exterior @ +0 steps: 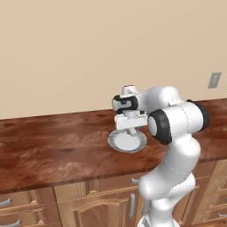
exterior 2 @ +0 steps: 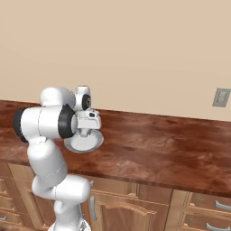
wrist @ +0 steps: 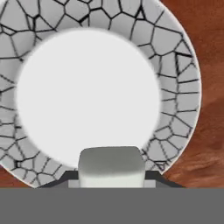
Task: Pick up the marshmallow and place it in the cup of hot chocolate on the dining counter.
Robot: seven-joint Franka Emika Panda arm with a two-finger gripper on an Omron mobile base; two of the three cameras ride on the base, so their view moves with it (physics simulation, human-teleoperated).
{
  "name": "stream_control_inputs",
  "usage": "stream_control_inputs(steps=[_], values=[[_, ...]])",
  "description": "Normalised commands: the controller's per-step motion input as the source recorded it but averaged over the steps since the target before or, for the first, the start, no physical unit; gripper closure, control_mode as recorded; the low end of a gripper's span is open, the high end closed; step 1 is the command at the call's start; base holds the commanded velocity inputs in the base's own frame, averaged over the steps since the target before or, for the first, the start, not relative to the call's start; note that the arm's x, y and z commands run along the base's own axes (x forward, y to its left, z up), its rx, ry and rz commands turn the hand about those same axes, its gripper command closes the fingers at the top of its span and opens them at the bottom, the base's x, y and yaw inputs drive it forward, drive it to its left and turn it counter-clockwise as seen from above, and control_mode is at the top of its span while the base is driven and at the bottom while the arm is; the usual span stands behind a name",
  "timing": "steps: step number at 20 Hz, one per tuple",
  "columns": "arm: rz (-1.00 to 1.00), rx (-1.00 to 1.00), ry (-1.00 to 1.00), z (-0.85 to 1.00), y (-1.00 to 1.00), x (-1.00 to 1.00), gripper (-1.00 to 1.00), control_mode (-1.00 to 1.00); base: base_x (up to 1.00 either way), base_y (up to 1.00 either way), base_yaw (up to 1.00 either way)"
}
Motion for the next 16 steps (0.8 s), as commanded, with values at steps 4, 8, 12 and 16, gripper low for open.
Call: stream_control_inputs(steps=[4,8,12,16], values=[[0.17,0.16,0.00,1.00,-0.01,-0.09,1.00,-1.00,0.00,0.00,0.00],[0.09,0.09,0.07,1.00,-0.02,-0.46,1.00,-1.00,0.00,0.00,0.00],[0.00,-0.02,0.10,0.68,-0.07,-1.00,1.00,-1.00,0.00,0.00,0.00],[0.00,-0.01,0.02,0.75,-0.11,-1.00,1.00,-1.00,0.00,0.00,0.00]])
